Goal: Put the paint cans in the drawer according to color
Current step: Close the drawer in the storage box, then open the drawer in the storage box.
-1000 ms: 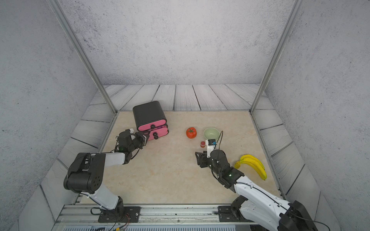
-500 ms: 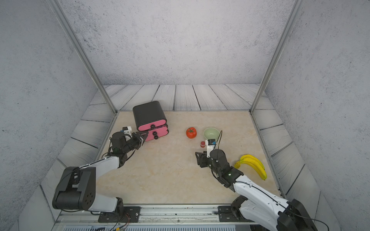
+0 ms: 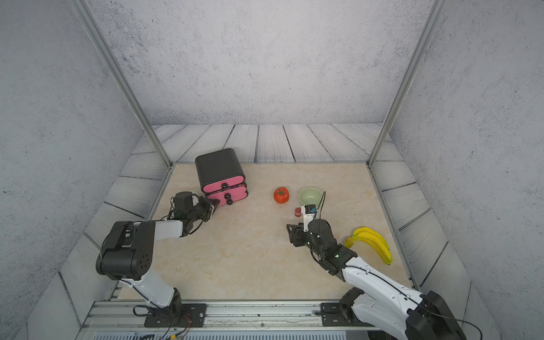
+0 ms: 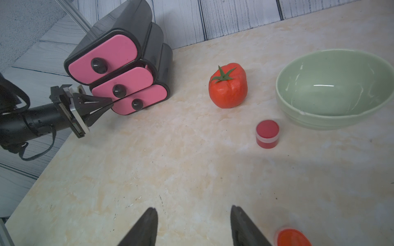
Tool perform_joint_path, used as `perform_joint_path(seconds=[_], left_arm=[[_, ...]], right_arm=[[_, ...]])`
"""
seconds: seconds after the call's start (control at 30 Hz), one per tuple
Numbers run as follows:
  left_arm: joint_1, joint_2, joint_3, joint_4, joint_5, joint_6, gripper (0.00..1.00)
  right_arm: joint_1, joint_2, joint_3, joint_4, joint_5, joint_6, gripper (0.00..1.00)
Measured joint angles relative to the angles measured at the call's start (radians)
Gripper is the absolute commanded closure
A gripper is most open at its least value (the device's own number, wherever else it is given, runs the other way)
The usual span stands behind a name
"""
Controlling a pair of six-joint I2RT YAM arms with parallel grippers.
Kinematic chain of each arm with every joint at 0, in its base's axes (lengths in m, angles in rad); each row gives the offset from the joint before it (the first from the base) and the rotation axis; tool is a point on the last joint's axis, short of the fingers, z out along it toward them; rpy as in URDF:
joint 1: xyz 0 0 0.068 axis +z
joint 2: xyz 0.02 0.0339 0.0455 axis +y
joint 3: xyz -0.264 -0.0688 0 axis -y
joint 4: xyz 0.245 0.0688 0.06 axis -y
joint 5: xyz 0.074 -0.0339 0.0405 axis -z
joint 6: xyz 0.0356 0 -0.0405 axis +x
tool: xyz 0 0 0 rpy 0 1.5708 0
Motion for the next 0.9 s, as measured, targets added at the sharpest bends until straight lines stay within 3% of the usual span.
perform_joint_path(seconds=[0.43, 0.47, 0.67, 0.8, 0.9], left_arm=[[0.008, 0.032, 0.063, -0.027, -0.002, -0.026, 0.79], [0.009, 0.016, 0.054, -0.032, 0.003, -0.016, 0.77], [0.008, -0.278, -0.052, -0.261, 0.018, 0.158, 0.56], [0.008, -0.521, -0.061, -0.531, -0.043, 0.351, 0.34], [0.008, -0.687, -0.061, -0.703, -0.107, 0.477, 0.22]], right_arm=[[-0.008, 0.001, 0.0, 0.0, -0.002, 0.0, 0.41], [-0.01, 0.005, 0.001, 0.002, -0.006, 0.002, 0.37], [-0.024, 0.153, 0.047, 0.1, -0.098, 0.076, 0.37], [-0.035, 0.369, 0.147, 0.226, -0.271, 0.167, 0.38], [-0.039, 0.585, 0.287, 0.318, -0.426, 0.256, 0.44]])
